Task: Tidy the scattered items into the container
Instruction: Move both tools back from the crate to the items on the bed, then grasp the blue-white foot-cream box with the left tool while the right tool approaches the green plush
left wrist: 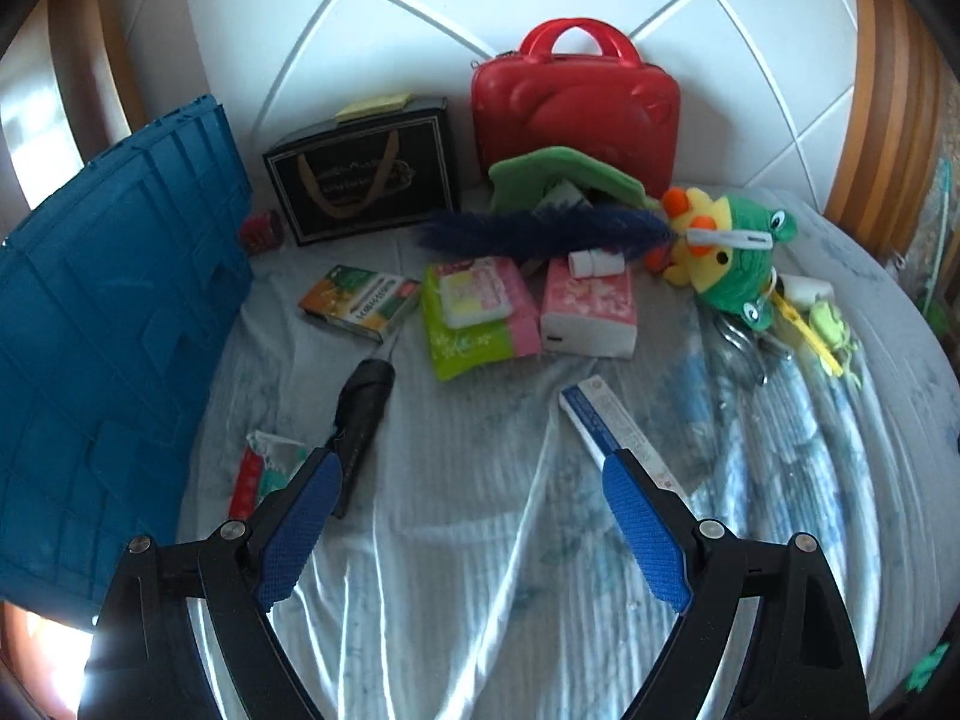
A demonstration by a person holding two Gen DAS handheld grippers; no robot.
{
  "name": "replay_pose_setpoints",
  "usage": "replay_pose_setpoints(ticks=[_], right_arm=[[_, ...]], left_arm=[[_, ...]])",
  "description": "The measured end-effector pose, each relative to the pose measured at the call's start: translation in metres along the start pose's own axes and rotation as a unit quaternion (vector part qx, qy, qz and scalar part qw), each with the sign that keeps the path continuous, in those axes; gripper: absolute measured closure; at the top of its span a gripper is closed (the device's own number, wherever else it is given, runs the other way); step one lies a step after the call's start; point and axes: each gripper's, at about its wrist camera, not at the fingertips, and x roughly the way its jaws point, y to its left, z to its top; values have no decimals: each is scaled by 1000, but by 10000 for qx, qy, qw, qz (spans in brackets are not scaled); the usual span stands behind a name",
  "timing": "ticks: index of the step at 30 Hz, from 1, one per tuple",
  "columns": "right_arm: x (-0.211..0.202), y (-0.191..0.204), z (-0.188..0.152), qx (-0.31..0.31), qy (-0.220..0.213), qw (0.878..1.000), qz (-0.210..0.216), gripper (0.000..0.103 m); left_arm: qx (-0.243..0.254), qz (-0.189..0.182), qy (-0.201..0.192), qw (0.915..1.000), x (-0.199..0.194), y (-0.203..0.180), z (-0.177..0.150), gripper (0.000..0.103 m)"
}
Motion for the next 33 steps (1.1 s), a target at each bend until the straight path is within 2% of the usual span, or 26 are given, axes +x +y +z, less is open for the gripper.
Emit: replay_pose_setpoints(ticks=[4, 12, 16, 23, 31, 33], right_arm=[[15, -18, -4, 3, 153, 9999, 37, 0], [63, -41, 33, -726, 250, 9958, 499, 0], [88, -63, 48, -1033, 363, 9918, 664, 0], [129, -89, 57, -1093, 627, 9891, 757, 0], [175, -82, 74, -1009, 841, 9871, 915, 0], [186, -82, 82, -890, 844, 9878, 964, 0]], left_arm=[[40, -13, 68, 10000, 4, -28, 0, 13], [-375, 146, 75, 9992, 9, -93, 5, 13], [-556, 330, 360, 9973, 24, -115, 4, 13], [-688, 478, 801, 9933, 67, -131, 6, 13], [-779, 525, 1309, 9869, 120, -133, 6, 14], [-797, 523, 1438, 9850, 134, -133, 5, 17]])
